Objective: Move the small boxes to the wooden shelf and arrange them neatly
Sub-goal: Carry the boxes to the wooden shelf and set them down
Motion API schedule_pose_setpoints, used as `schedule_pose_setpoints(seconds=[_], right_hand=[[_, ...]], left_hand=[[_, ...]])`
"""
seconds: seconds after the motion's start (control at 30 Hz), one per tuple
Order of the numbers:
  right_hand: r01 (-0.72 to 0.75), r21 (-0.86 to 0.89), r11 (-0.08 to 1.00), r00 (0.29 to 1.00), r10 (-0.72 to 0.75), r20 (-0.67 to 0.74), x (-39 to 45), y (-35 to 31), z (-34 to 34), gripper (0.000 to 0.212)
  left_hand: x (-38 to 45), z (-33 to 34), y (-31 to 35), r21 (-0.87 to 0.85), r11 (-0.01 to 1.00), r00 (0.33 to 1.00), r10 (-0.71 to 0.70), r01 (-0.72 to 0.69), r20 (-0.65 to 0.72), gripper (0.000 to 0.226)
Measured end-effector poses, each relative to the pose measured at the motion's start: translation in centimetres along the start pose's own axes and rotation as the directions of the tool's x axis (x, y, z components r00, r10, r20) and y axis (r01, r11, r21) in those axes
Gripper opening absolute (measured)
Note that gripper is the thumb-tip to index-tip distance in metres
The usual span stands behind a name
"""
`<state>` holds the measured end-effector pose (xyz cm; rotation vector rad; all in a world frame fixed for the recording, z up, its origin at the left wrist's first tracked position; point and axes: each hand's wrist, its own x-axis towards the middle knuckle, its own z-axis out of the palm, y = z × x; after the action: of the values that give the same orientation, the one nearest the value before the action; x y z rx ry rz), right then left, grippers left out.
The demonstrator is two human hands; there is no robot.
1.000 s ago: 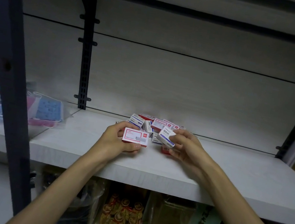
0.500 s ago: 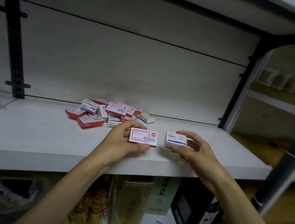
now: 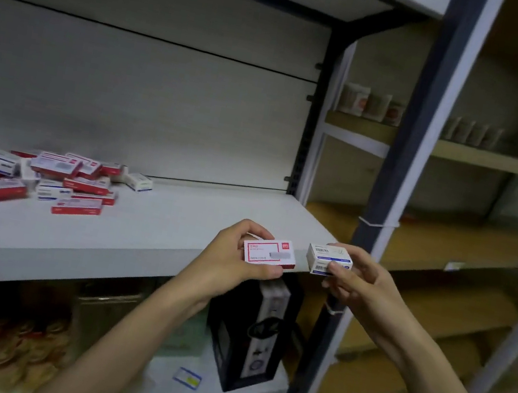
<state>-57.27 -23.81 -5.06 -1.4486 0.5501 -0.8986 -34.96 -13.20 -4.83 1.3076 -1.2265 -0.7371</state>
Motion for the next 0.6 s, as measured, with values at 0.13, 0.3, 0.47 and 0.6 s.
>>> schedule_pose_setpoints(seconds=[0.13,0.3,0.47,0.6], right_hand=[[0.024,0.038,0.999,0.999,-0.022,-0.048,-0.5,-0.2,-8.6,0.082],[0.003,0.028,1.0,0.996,-0.001,-0.088,-1.2,-0.7,-17.5,0.09],[-0.031,0.032,0.999,0.995,0.034,-0.098,-0.7,-1.1,-23.8,0.066],[-0.028,0.047,0.998,0.99,0.034,-0.134,1.7,-1.4,-28.9,0.047]], left_hand=[[1.9,8.7,0.6,0.053,0.998,0.999,0.02,-0.021,0.025,0.044],[4.0,17.8,1.0,0.144,0.987,0.997,0.068,-0.074,0.047,0.038],[7.8,24.8,1.0,0.265,0.951,0.988,0.148,-0.157,0.054,0.034],[12.1,29.7,0.8,0.347,0.92,0.983,0.18,-0.183,0.041,0.036]])
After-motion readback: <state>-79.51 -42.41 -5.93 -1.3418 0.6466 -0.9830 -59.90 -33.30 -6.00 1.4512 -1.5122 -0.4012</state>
